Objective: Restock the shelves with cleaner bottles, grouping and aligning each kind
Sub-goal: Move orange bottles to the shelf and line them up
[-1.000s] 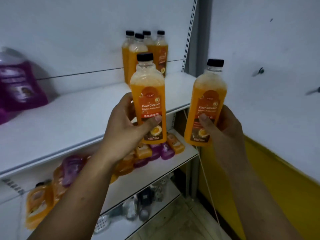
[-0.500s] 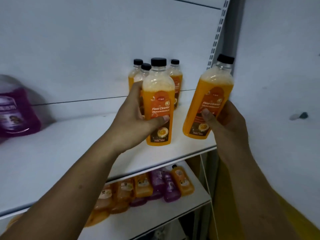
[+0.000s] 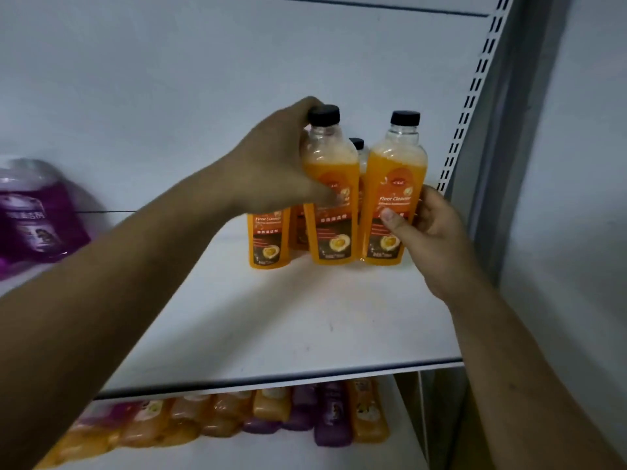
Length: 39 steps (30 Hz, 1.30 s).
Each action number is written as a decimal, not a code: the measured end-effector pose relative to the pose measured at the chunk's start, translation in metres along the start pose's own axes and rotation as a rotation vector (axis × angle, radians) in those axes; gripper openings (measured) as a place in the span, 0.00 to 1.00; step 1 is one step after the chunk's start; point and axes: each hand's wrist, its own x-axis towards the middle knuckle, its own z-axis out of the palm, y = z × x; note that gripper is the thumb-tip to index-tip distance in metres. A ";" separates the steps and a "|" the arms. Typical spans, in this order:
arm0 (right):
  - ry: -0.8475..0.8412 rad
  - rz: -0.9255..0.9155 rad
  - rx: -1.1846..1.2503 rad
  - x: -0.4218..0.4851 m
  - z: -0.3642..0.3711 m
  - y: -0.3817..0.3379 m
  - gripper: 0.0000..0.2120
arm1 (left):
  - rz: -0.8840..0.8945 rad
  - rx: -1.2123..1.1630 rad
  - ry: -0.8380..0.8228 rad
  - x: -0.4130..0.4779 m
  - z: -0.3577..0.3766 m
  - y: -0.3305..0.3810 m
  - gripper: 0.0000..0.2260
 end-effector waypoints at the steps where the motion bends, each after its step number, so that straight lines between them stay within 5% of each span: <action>1: 0.006 0.008 -0.004 0.006 0.000 0.004 0.19 | -0.001 0.053 -0.012 0.010 -0.001 0.000 0.34; 17: -0.039 0.015 -0.047 0.042 0.027 0.035 0.26 | -0.061 0.376 -0.071 0.058 0.004 -0.031 0.42; 27: -0.074 -0.023 -0.081 0.038 0.042 0.049 0.33 | 0.104 0.877 -0.060 0.051 0.019 -0.044 0.40; 39: -0.088 -0.026 -0.109 0.036 0.037 0.049 0.32 | 0.072 0.833 -0.061 0.039 0.008 -0.045 0.40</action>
